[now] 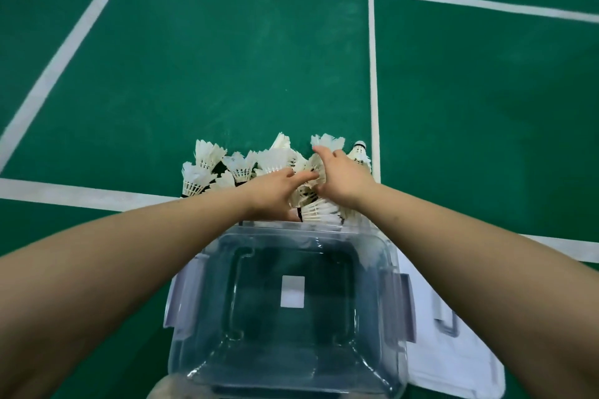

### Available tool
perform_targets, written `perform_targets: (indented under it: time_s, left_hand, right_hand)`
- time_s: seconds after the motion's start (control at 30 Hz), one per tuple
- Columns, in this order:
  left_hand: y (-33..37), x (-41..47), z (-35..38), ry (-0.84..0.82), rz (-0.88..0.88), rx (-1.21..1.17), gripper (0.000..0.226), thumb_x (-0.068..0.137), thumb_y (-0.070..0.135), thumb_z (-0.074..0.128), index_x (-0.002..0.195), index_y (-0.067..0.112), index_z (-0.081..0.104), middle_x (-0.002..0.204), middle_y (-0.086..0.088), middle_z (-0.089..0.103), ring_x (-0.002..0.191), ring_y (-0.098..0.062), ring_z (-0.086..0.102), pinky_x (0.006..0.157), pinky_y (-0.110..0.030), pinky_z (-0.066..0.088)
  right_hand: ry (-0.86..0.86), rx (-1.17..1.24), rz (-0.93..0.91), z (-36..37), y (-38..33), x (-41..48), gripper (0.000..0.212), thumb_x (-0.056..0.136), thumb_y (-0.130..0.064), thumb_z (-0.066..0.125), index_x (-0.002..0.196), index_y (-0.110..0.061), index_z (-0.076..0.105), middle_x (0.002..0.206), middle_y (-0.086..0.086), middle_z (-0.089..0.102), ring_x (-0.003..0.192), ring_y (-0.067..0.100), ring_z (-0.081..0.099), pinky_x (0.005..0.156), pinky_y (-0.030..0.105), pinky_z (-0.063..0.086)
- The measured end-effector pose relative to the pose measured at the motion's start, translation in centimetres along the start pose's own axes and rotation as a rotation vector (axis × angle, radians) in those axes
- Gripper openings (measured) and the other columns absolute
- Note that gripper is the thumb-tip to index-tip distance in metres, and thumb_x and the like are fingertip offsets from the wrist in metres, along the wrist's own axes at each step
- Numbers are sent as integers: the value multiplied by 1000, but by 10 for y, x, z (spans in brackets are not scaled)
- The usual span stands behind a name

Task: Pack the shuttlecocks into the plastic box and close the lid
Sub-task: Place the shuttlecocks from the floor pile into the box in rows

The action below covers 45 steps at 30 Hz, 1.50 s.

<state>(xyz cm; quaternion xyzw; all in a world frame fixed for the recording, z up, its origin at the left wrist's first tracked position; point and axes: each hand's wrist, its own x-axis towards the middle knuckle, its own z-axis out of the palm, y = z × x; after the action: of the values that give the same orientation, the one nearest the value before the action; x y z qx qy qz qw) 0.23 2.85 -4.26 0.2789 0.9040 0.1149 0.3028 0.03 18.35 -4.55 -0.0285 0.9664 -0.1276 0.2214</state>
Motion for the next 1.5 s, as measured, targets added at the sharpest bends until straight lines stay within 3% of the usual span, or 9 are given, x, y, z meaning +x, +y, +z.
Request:
perform_targets:
  time_s: [0.1,0.23,0.33,0.6,0.73,0.83,0.97,1.27,1.5]
  left_hand:
    - [3,0,-3,-9,18,15,83,78,33,69,143,34,17,127,-8,52,100,-21,52,74,-24,36]
    - [6,-4,-7,25,-1,-22,74,76,21,68,138,29,27,76,1,56,74,-18,49,59,-26,36]
    - [4,-6,-9,36,-39,-55,70,76,18,65,136,28,30,60,4,48,60,-15,47,49,-26,34]
    - [-1,-25,-35,37,-39,-19,64,77,15,63,131,29,33,78,-7,59,63,-14,46,61,-33,44]
    - [-8,-37,-50,110,-29,-23,62,78,15,63,130,30,34,64,7,45,55,-4,40,49,-22,31]
    - [-13,-43,-54,138,-18,0,62,77,17,64,130,30,35,74,8,50,60,-5,43,54,-24,33]
    - [-17,-50,-58,136,49,85,62,76,20,62,130,34,35,110,0,58,76,-16,48,69,-25,34]
    - [6,-82,-102,340,160,110,60,74,17,63,129,26,41,115,1,60,91,-19,54,72,-21,33]
    - [33,-130,-104,369,143,137,61,75,22,62,130,32,37,120,0,59,96,-21,54,69,-23,29]
  right_hand:
    - [18,-39,9,1,0,5,55,89,-25,51,139,-23,29,121,9,60,108,32,58,85,40,44]
    - [137,-50,13,-2,-1,8,41,87,-10,45,126,-20,42,103,8,68,100,32,59,86,41,37]
    - [164,22,48,-3,1,10,47,83,-1,40,126,-21,40,98,7,68,96,32,59,83,40,34]
    - [45,111,69,-7,9,11,39,91,-33,50,128,-22,43,114,3,66,110,27,56,94,41,33]
    - [4,20,57,-8,8,10,38,90,-41,51,123,-24,50,119,3,63,115,27,52,97,40,31]
    - [36,-19,36,-9,3,9,36,90,-41,51,122,-24,53,119,4,63,115,28,52,98,41,29]
    - [225,134,8,-29,-9,8,33,91,-36,47,121,-22,54,119,2,63,113,25,54,99,41,33]
    - [463,567,-225,-104,-56,-24,35,94,-36,46,125,-19,51,118,1,59,100,11,52,94,31,41]
    - [344,574,-433,-136,-87,-90,45,92,-35,54,134,-23,44,126,-4,46,105,6,46,91,21,36]
